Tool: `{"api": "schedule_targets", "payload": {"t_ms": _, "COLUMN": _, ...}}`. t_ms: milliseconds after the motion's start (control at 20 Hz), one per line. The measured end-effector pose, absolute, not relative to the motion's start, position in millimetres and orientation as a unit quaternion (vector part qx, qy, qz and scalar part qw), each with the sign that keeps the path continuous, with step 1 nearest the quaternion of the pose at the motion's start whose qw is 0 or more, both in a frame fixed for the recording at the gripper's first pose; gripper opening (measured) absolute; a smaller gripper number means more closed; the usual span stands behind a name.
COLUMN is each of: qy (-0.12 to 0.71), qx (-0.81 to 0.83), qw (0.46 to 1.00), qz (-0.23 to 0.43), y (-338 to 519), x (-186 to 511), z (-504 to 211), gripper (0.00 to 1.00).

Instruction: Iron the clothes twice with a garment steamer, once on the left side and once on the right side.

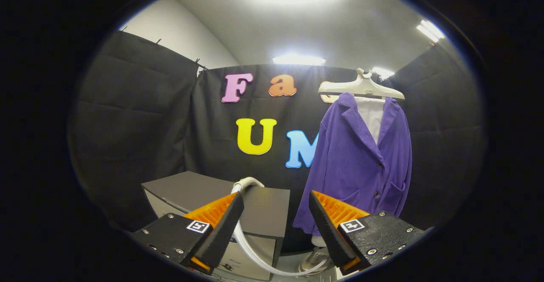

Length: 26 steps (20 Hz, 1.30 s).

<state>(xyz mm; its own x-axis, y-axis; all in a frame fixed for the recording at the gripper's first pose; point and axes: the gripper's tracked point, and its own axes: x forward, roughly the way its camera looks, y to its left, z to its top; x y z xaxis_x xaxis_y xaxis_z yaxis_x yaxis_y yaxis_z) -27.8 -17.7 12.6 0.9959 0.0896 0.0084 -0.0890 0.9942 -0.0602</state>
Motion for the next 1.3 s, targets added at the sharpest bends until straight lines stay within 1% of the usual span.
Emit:
{"api": "schedule_targets", "payload": {"t_ms": 300, "qy": -0.010, "qx": -0.019, "qw": 0.993, "qz": 0.115, "y": -15, "x": -61, "z": 10, "gripper": 0.95}}
{"api": "schedule_targets", "payload": {"t_ms": 400, "qy": -0.006, "qx": -0.025, "qw": 0.992, "qz": 0.123, "y": -19, "x": -69, "z": 9, "gripper": 0.95}}
{"api": "schedule_targets", "payload": {"t_ms": 500, "qy": 0.003, "qx": -0.022, "qw": 0.992, "qz": 0.124, "y": -19, "x": -69, "z": 10, "gripper": 0.95}}
{"api": "schedule_targets", "payload": {"t_ms": 600, "qy": 0.003, "qx": 0.001, "qw": 0.987, "qz": 0.163, "y": 8, "x": -68, "z": 17, "gripper": 0.95}}
{"api": "schedule_targets", "payload": {"t_ms": 700, "qy": 0.007, "qx": -0.003, "qw": 0.984, "qz": 0.178, "y": 22, "x": -50, "z": 19, "gripper": 0.95}}
{"api": "schedule_targets", "payload": {"t_ms": 900, "qy": 0.022, "qx": -0.052, "qw": 0.988, "qz": 0.142, "y": 34, "x": 7, "z": 27, "gripper": 0.95}}
{"api": "schedule_targets", "payload": {"t_ms": 1100, "qy": 0.021, "qx": -0.021, "qw": 0.993, "qz": 0.117, "y": 62, "x": 62, "z": 51, "gripper": 0.95}}
{"api": "schedule_targets", "payload": {"t_ms": 1300, "qy": 0.047, "qx": 0.000, "qw": 0.995, "qz": 0.089, "y": 81, "x": 123, "z": 53, "gripper": 0.95}}
